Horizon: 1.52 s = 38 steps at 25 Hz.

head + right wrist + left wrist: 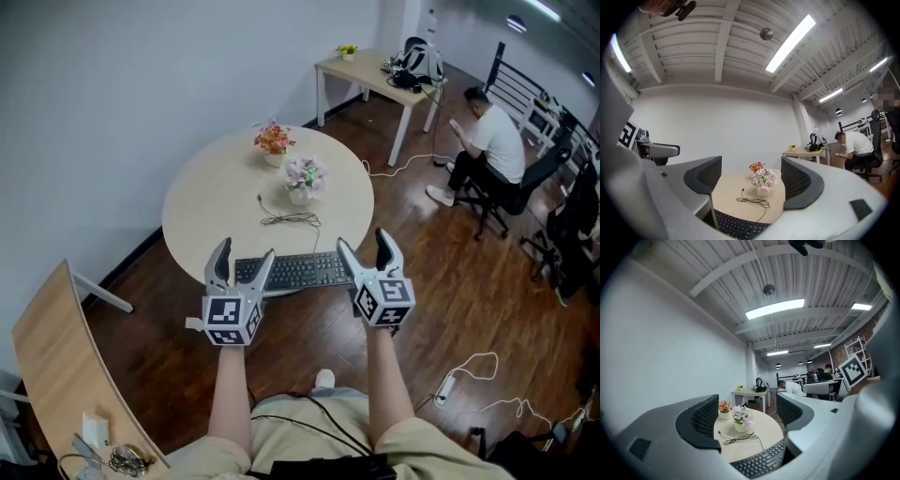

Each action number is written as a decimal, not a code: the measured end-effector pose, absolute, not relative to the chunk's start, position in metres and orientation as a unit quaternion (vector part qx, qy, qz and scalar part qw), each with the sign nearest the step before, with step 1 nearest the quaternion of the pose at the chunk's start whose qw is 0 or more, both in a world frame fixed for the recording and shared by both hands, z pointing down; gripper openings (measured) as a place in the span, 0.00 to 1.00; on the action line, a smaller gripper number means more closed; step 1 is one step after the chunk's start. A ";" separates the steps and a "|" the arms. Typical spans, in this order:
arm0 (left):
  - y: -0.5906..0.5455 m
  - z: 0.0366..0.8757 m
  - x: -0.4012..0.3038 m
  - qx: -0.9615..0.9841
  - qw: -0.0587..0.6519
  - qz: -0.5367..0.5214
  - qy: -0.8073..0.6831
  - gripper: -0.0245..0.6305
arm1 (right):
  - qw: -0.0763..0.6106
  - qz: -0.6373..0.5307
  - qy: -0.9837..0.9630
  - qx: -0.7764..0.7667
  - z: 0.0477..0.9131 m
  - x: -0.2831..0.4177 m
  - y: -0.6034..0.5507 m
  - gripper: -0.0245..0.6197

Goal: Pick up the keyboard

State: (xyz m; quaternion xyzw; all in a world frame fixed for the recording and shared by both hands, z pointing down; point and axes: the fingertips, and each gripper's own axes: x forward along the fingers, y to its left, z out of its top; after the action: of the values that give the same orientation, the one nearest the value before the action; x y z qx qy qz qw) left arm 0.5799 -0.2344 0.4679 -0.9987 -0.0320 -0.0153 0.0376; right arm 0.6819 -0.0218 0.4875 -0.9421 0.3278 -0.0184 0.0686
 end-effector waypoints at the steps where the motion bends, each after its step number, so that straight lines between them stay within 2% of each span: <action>1: -0.232 0.470 0.585 -0.999 0.039 -0.016 -0.028 0.60 | 0.068 -0.026 0.331 -0.941 0.496 0.688 -0.020 0.67; 8: -0.237 0.507 0.609 -0.997 0.046 -0.062 -0.019 0.60 | 0.082 -0.075 0.340 -0.934 0.543 0.727 -0.028 0.67; 18: -0.295 0.487 0.669 -0.999 0.022 -0.035 -0.027 0.60 | 0.058 -0.058 0.334 -0.939 0.510 0.784 -0.070 0.67; 27: -0.326 0.495 0.703 -0.997 -0.001 -0.037 -0.074 0.60 | 0.042 -0.067 0.282 -0.956 0.518 0.790 -0.075 0.67; 34: -0.305 0.531 0.728 -0.991 -0.012 -0.069 -0.110 0.60 | 0.040 -0.114 0.239 -0.963 0.610 0.774 -0.025 0.67; 38: -0.287 0.537 0.742 -0.989 -0.001 -0.083 -0.123 0.60 | 0.107 -0.205 0.197 -0.953 0.720 0.751 0.007 0.67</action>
State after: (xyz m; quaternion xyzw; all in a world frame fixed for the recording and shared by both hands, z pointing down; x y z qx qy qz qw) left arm 0.7425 -0.2874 0.5367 -0.9889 -0.1234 -0.0830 -0.0011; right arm 0.7510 0.0074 0.7199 -0.9525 0.1974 -0.2055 0.1073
